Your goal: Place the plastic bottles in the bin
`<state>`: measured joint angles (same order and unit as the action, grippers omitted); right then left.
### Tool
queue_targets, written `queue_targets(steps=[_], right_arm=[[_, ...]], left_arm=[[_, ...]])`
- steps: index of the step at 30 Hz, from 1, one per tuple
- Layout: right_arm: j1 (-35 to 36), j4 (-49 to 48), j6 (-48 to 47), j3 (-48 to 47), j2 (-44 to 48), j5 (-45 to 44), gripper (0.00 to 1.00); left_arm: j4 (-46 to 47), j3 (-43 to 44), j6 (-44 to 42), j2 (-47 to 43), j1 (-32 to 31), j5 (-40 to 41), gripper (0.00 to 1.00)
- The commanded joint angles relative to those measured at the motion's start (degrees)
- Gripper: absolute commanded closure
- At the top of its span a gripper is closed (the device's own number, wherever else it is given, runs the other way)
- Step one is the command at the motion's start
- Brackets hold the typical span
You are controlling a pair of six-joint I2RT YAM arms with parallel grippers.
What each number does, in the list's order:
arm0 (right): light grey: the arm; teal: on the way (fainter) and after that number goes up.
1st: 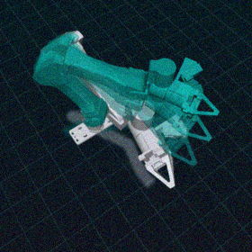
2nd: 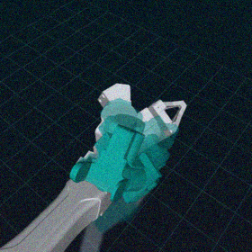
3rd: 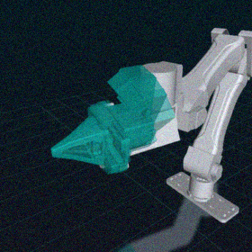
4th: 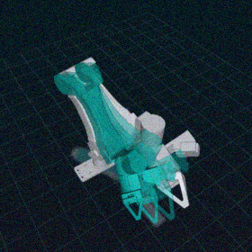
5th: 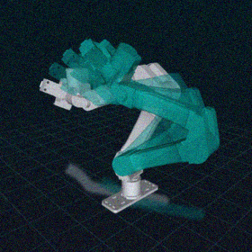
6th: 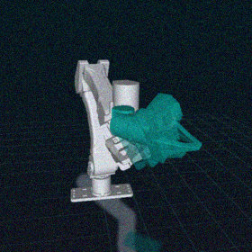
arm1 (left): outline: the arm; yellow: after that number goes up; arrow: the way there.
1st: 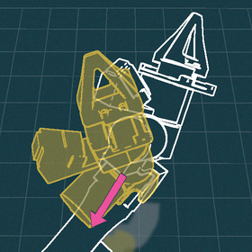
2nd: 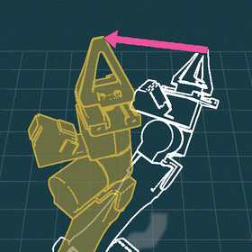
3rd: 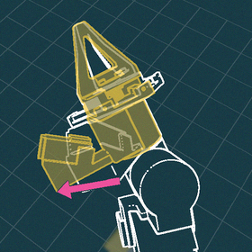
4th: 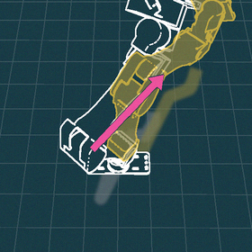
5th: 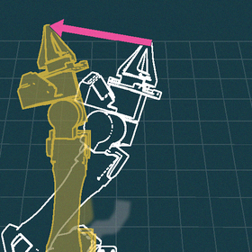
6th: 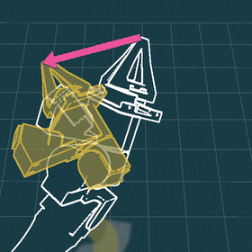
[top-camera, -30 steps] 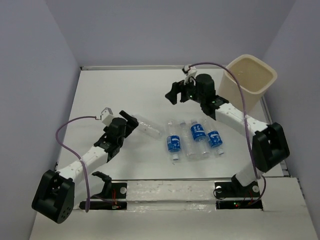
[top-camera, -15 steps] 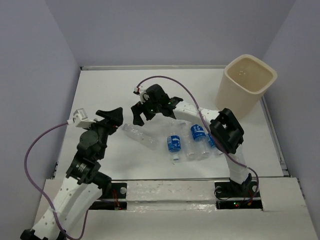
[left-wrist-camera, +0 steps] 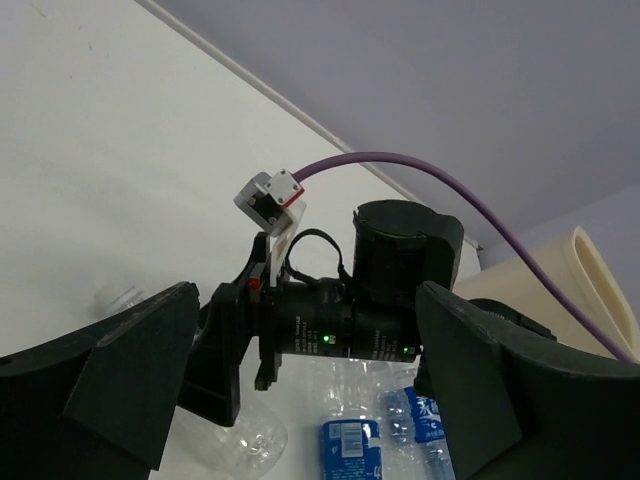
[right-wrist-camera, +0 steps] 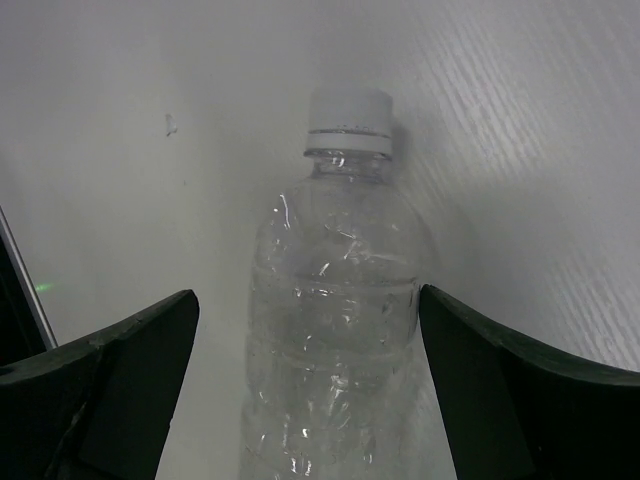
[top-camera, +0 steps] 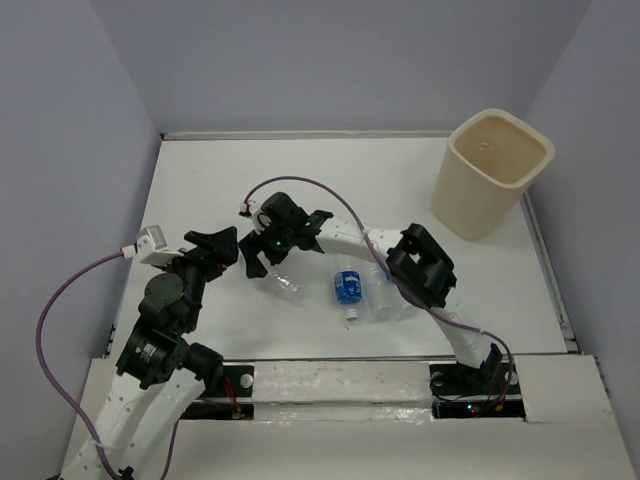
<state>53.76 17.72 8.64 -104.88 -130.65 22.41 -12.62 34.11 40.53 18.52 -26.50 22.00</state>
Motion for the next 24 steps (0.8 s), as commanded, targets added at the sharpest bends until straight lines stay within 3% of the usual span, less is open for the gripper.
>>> queue_targets(steps=[1, 5, 6, 9, 14, 17, 24], right_arm=[[1.96, 3.11, 1.64, -4.63, -2.59, 0.96, 0.05], [2.49, 3.47, 2.43, -5.25, -3.03, 0.27, 0.16], [2.49, 3.29, 2.86, -5.33, -2.94, -0.78, 0.26], [2.49, 1.46, 4.36, -6.91, -1.63, -4.12, 0.46], [0.3, -1.36, 5.07, -11.39, 4.34, -11.59, 0.53], [-6.28, -4.26, 6.99, -10.44, 11.54, -14.15, 0.66], [-27.45, -14.46, 8.24, 5.47, 36.06, -18.18, 0.66]], left_arm=[[-0.12, 1.22, -2.13, -1.73, 0.22, -1.17, 0.01], [-1.26, 1.22, -2.3, -2.53, 0.22, -1.87, 0.01], [-1.44, 1.14, -2.3, -2.7, 0.22, -2.05, 0.01], [-2.05, 1.31, -2.3, -2.7, 0.22, -3.88, 0.01], [-0.39, 1.66, -3.35, -3.23, 0.22, -10.91, 0.01], [3.38, 0.09, -4.41, -3.23, 0.22, -18.73, 0.01], [15.77, -5.54, -1.6, 8.96, 0.14, -35.33, 0.01]])
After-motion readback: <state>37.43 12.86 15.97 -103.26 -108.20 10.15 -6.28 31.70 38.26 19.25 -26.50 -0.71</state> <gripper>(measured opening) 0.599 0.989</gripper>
